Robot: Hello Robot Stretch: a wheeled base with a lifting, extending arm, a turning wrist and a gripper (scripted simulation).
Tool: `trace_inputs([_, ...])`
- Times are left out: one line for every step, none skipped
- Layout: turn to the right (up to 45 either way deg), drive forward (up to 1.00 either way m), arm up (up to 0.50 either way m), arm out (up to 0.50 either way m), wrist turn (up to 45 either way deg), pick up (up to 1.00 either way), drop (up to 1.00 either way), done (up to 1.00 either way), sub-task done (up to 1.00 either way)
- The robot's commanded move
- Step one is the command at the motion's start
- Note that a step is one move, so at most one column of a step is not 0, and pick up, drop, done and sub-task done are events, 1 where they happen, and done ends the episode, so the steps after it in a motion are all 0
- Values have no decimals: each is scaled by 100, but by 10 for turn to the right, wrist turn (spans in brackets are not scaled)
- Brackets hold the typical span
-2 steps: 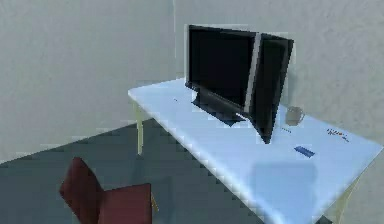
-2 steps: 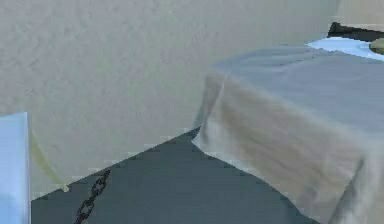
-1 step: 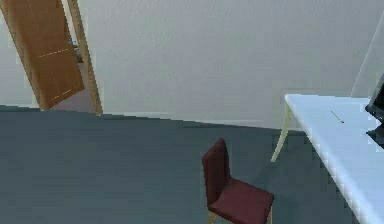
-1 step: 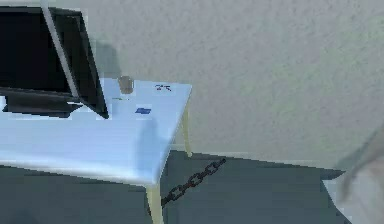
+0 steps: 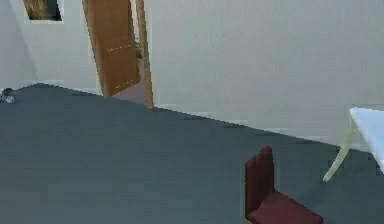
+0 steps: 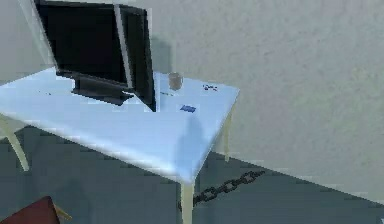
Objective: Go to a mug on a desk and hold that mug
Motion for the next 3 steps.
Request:
trace_inputs([450,0,0,0,0,0,0,0,0])
trace_inputs([450,0,0,0,0,0,0,0,0])
trace_inputs([300,0,0,0,0,0,0,0,0])
